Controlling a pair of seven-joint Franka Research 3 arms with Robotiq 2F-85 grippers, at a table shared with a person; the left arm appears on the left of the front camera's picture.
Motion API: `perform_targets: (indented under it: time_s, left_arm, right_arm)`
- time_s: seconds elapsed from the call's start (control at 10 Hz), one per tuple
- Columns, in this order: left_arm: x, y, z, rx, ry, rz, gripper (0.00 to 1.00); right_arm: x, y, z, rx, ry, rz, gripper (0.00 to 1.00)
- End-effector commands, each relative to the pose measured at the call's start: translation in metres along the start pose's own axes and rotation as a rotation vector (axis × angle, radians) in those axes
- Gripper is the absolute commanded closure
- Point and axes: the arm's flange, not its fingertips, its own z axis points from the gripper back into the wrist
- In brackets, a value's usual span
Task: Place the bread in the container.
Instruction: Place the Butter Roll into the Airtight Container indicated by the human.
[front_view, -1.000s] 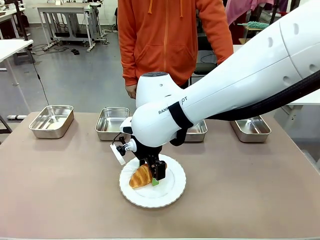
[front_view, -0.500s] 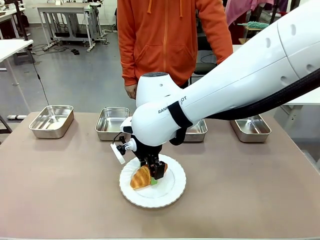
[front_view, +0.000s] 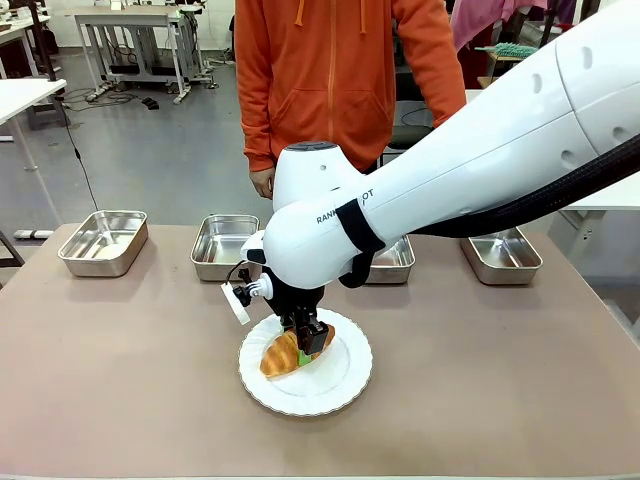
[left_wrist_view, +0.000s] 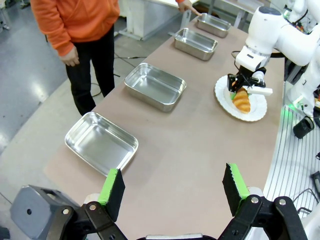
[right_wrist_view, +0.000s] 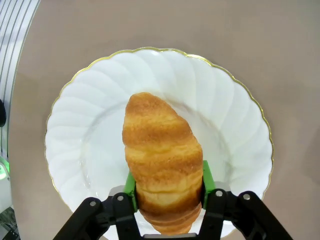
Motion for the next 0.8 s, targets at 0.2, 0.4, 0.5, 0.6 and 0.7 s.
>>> perform_targets:
  time_s: [0.2,0.4,0.5,0.6,0.7]
  left_arm:
    - [0.001,-0.001,0.001,0.002,-0.011,-0.014,0.0]
    - [0.001,-0.001,0.001,0.002,-0.011,-0.014,0.0]
    - [0.001,-0.001,0.001,0.002,-0.011,-0.014,0.0]
    - [0.001,-0.001,0.001,0.002,-0.011,-0.014,0.0]
    - [0.001,-0.001,0.001,0.002,-0.011,-0.014,0.0]
  right_arm:
    - [0.0,0.002,-0.003,0.006,0.005,0.004,0.44]
    - [-0.002,-0.001,0.02,-0.03,0.019,-0.06,0.44]
    - [-0.007,0.002,0.049,-0.067,0.02,-0.144,0.44]
    - [-0.014,0.009,0.076,-0.096,0.075,-0.209,0.44]
    - [-0.024,0.016,0.103,-0.12,0.127,-0.296,0.44]
